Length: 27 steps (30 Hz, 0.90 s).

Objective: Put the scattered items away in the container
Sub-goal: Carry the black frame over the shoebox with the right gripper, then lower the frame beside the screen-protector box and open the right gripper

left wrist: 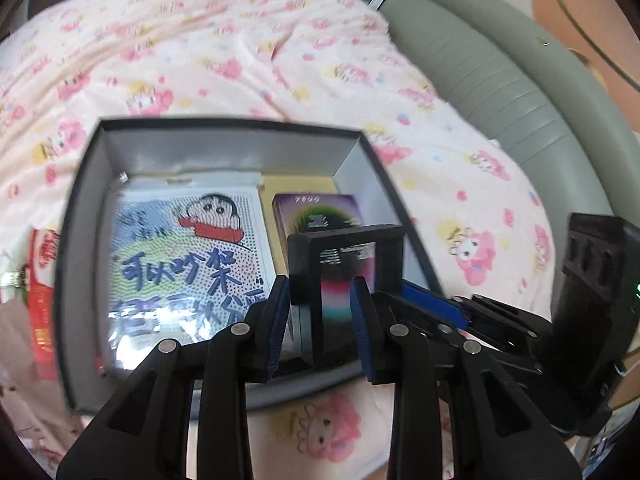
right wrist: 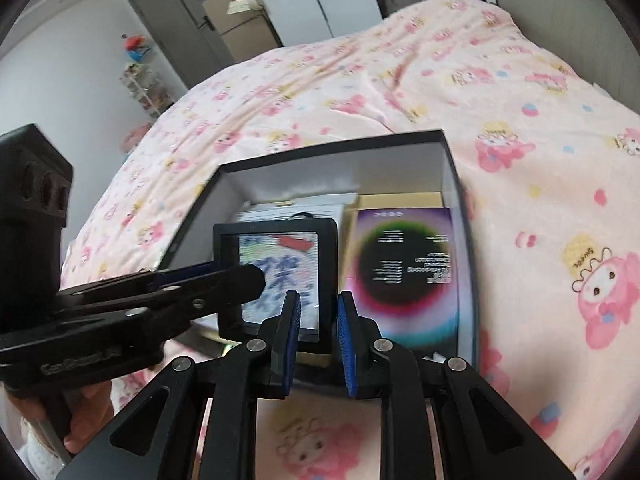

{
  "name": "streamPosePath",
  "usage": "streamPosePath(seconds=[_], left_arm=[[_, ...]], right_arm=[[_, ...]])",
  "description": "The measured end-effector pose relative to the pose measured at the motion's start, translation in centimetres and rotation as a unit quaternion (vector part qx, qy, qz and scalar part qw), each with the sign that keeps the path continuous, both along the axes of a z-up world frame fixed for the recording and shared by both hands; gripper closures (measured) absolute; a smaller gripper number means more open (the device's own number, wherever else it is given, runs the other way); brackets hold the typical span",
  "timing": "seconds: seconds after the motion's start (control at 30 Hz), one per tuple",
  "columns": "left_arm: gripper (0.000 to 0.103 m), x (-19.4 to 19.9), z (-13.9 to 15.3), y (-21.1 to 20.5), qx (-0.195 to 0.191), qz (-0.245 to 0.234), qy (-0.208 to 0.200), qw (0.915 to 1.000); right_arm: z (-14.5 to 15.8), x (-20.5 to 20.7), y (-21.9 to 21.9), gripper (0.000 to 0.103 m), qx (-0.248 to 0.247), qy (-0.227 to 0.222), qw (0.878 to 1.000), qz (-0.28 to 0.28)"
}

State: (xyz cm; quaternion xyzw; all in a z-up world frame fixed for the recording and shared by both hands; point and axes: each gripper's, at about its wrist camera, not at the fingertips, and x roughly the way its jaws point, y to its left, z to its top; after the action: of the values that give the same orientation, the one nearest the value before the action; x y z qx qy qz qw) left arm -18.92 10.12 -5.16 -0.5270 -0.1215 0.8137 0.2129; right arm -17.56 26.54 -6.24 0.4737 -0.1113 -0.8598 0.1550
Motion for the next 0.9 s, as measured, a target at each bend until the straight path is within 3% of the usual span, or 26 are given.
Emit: streamPosePath(seconds=[0.17, 0.3, 0.43, 0.57, 0.7, 0.9], left_arm=[[0.073, -1.7, -3.8, 0.6, -0.003, -0.008, -0.066, 0.9978], [0.073, -2.3, -6.0, 1.2, -0.004, -0.009, -0.109, 0.9940], [0.073, -2.4, -6.7, 1.8, -0.018, -0.011, -0.125, 0.9920], [0.073, -2.1, -6.3, 1.6, -0.018, -0.005, -0.118, 0.9929], [0.073, -2.0, -5.9, 1.4, -0.013, 0.011, -0.104, 0.9944], [0.076, -2.1, -6.2, 3.9, -0.028, -0.008, -0.102, 0.9944]], right_arm=[[-2.9, -0.5, 1.4, 0.086, -0.014, -0.043, 0.999, -0.008], [-3.4, -1.1, 1.4, 0.086, 0.008, -0.046, 0.999, -0.007], [-3.3, -1.1, 1.8, 0.086, -0.002, -0.041, 0.999, -0.006], [-1.2, 0.2, 3.3, 0.086, 0.000, 0.005, 1.000, -0.030], [0.9, 1.2, 5.5, 0.086, 0.009, 0.056, 0.995, -0.087], [-0.5, 0.4, 7.9, 0.086, 0.023, 0.020, 0.989, -0.142]])
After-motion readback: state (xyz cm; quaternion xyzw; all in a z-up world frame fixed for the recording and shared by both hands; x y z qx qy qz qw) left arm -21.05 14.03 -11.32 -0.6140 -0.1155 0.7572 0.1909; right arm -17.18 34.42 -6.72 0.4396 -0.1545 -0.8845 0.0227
